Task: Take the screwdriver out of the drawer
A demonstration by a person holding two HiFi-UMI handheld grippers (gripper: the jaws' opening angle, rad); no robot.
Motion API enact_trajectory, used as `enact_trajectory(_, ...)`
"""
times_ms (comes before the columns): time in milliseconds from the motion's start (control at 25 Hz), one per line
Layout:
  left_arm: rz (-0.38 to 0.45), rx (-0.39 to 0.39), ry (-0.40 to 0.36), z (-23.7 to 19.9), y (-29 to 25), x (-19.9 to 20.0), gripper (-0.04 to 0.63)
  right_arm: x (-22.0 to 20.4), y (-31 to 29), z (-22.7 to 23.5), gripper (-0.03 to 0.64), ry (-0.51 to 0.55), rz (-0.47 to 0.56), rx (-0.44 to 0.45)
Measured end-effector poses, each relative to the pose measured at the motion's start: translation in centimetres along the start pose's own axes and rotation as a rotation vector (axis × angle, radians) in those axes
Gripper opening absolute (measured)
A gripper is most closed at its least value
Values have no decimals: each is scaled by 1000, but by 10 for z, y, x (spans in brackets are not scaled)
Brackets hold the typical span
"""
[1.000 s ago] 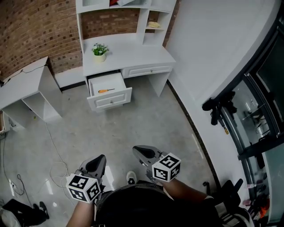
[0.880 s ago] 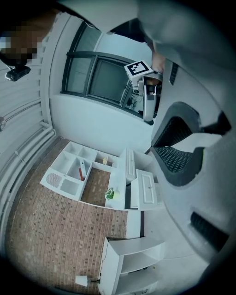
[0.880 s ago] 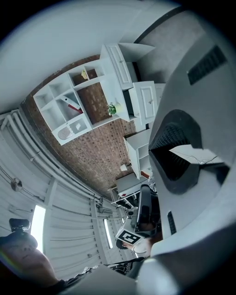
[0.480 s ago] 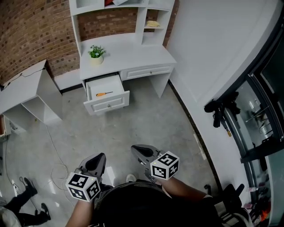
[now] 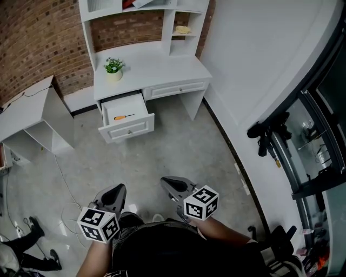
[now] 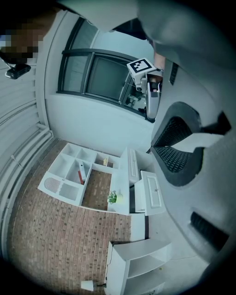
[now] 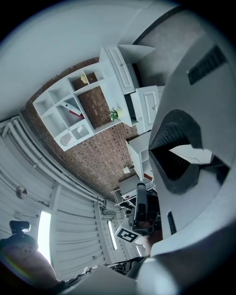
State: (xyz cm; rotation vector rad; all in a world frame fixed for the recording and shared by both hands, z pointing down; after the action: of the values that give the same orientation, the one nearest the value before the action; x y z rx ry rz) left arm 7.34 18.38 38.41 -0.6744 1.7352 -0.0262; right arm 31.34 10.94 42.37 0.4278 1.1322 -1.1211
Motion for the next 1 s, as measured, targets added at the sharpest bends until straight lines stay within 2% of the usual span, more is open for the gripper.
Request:
enact_trajectory(320,-16,-11,1,-5,-2,-6,17,-8,-9,1,5,-8,-5,0)
enact_trajectory(680,11,-25,-8,-18,-12,5,17,-7,-19,3,5,7,-38,-5)
enact_trajectory(1000,2,-15,27,-33,-18,0,17,1,-39,10,5,24,-57,9)
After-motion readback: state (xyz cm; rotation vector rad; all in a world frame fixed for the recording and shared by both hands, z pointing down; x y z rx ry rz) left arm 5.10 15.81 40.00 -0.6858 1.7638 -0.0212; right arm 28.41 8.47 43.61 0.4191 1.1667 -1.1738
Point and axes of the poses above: the fingertips, and each gripper's own axes: y backward along the fingers, z to its right, x out of its top, the point moved 9 cm from there along y, backward along the fingers, and after that the axes turned 1 degree about z, right-handed, at the moved point
